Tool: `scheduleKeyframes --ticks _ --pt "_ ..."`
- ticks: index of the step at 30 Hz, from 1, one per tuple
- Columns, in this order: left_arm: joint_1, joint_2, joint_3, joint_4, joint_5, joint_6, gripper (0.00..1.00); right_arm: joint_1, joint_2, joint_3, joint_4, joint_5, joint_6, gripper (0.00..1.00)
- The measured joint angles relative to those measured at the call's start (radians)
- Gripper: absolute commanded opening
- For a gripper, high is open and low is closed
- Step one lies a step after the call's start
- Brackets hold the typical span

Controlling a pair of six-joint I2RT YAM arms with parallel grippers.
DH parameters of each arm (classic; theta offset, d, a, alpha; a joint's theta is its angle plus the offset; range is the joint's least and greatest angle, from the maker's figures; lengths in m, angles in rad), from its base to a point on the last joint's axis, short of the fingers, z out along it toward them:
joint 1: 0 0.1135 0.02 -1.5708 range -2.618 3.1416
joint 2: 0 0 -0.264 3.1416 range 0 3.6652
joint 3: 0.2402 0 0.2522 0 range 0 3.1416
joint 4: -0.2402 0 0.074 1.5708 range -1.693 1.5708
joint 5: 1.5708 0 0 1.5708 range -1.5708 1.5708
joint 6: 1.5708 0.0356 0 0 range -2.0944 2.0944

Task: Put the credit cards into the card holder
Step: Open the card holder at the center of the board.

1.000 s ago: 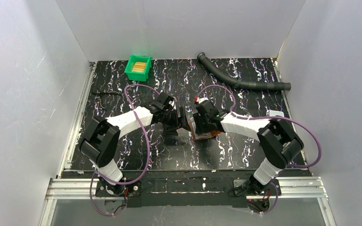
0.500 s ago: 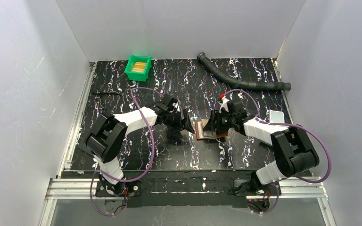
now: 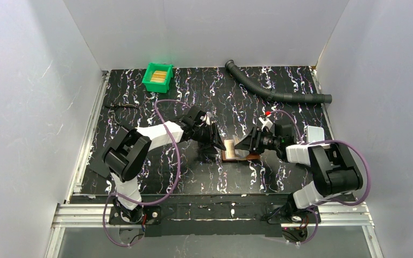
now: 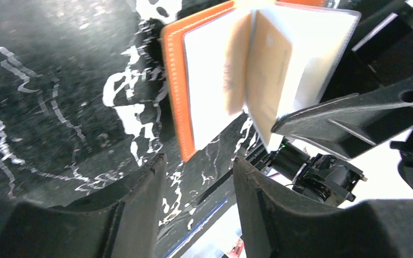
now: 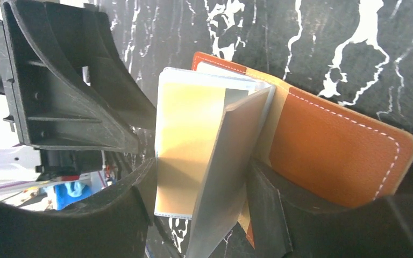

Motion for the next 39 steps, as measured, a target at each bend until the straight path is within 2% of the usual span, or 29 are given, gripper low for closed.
scheduleKeyframes --ticks 5,8,13,22,29,39 --pt "-0.027 0.000 0.000 0.090 0.017 -0.011 0.48 -0.012 0.063 -0.034 0.195 -0.057 0.143 0.36" --pt "-0.039 0.003 0.006 0.111 0.028 -0.018 0.52 -0.014 0.118 -0.052 0.310 -0.081 0.229 0.35" --pt "-0.051 0.026 0.037 0.134 0.034 -0.023 0.53 -0.019 0.180 -0.078 0.438 -0.104 0.320 0.35" --pt "-0.054 0.045 0.048 0.133 0.035 -0.033 0.51 -0.026 0.201 -0.080 0.520 -0.113 0.374 0.35" --pt "-0.055 0.072 0.074 0.128 0.044 -0.044 0.44 -0.034 0.201 -0.092 0.526 -0.107 0.380 0.38" --pt "-0.059 0.072 0.077 0.075 0.015 -0.025 0.44 -0.041 0.265 -0.094 0.564 -0.132 0.388 0.40"
